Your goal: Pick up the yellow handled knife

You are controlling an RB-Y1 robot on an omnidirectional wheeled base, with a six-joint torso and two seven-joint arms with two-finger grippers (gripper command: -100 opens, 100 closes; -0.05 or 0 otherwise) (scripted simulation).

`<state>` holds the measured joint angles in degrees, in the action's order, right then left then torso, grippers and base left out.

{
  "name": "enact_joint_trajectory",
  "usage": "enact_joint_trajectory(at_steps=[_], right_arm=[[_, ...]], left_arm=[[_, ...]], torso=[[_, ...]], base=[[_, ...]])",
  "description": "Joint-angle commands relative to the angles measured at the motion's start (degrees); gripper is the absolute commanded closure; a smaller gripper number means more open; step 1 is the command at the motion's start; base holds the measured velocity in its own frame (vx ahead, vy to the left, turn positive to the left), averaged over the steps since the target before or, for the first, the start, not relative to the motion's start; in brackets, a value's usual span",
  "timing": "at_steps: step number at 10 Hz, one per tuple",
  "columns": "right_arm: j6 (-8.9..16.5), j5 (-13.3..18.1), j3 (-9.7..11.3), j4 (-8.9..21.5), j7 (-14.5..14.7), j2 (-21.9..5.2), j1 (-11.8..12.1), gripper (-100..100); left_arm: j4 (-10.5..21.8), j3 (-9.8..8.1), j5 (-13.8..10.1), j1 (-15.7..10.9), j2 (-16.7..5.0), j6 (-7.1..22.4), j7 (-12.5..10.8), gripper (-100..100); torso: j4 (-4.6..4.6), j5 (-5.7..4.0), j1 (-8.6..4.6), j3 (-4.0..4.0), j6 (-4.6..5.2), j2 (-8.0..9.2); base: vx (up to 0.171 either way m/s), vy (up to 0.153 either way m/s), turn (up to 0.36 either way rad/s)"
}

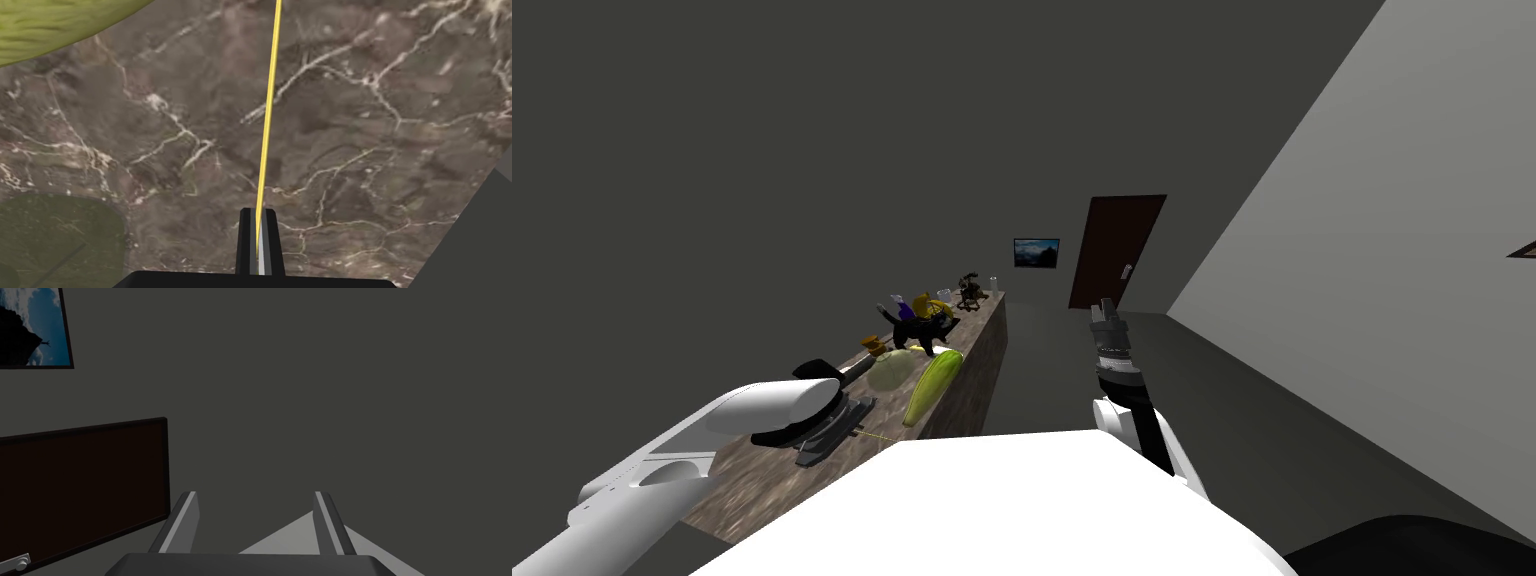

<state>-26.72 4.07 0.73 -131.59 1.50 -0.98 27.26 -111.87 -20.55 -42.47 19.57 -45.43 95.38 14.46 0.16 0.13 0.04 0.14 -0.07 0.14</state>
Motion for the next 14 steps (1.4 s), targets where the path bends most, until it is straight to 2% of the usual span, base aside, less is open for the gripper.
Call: enact_joint_trajectory(at_steps=[1, 2, 3, 5, 6, 7, 8, 10, 11, 12, 14], right_arm=[[0.0, 0.0, 0.0, 0.0, 0.0, 0.0, 0.0, 0], [0.0, 0.0, 0.0, 0.0, 0.0, 0.0, 0.0, 0], [0.0, 0.0, 0.0, 0.0, 0.0, 0.0, 0.0, 0], [0.0, 0.0, 0.0, 0.0, 0.0, 0.0, -0.01, 0], [0.0, 0.0, 0.0, 0.0, 0.0, 0.0, -0.01, 0], [0.0, 0.0, 0.0, 0.0, 0.0, 0.0, 0.0, 0], [0.0, 0.0, 0.0, 0.0, 0.0, 0.0, 0.0, 0], [0.0, 0.0, 0.0, 0.0, 0.0, 0.0, 0.0, 0], [0.0, 0.0, 0.0, 0.0, 0.0, 0.0, 0.0, 0], [0.0, 0.0, 0.0, 0.0, 0.0, 0.0, 0.0, 0], [0.0, 0.0, 0.0, 0.0, 0.0, 0.0, 0.0, 0]], left_arm=[[0.0, 0.0, 0.0, 0.0, 0.0, 0.0, 0.0, 100], [0.0, 0.0, 0.0, 0.0, 0.0, 0.0, 0.0, 0], [1.65, -0.73, 0.68, -0.33, -0.71, -1.19, 0.44, -100], [3.24, -1.41, 1.31, -0.64, -1.39, -2.33, 0.86, -100], [2.33, -1.03, 1.24, -0.4, -0.98, -1.85, 0.48, -100], [2.4, -1.1, 1.27, -0.4, -1.02, -1.97, 0.52, 0], [4.34, 0.03, 2.45, -0.5, -0.37, -3.74, 0.82, -100], [6.29, 1.15, 3.64, -0.6, 0.29, -5.52, 1.12, -100], [5.53, 0.68, 3.13, -0.58, -0.01, -4.63, 0.95, -100], [5.66, 0.74, 3.2, -0.57, 0.03, -4.88, 1.02, 100], [5.6, 0.7, 3.2, -0.59, 0.02, -4.91, 1.03, 100]], torso=[[0.0, 0.0, 0.0, 0.0, 0.0, 0.0], [0.01, 0.0, 0.02, 0.02, 0.0, 0.03], [0.01, 0.01, 0.03, 0.02, 0.0, 0.04], [0.04, 0.03, 0.14, 0.11, 0.0, 0.2], [0.05, 0.04, 0.18, 0.12, 0.0, 0.2], [0.03, 0.04, 0.12, 0.08, -0.01, 0.14], [0.02, 0.02, 0.07, 0.05, -0.01, 0.08], [0.01, 0.02, 0.07, 0.02, 0.01, 0.02], [0.0, 0.03, 0.08, 0.01, 0.0, 0.02], [0.01, 0.01, 0.06, 0.02, -0.01, 0.03], [-0.03, 0.03, 0.05, -0.02, 0.03, -0.01]], base=[[0.0, 0.0, 0.0], [0.0, 0.0, 0.0], [-0.032, 0.017, -0.116], [-0.046, 0.033, -0.081], [-0.016, 0.02, -0.015], [0.0, 0.0, 0.0], [0.002, 0.005, -0.058], [0.005, 0.008, -0.061], [0.002, 0.005, -0.011], [0.0, 0.0, 0.0], [0.002, 0.0, -0.009]])
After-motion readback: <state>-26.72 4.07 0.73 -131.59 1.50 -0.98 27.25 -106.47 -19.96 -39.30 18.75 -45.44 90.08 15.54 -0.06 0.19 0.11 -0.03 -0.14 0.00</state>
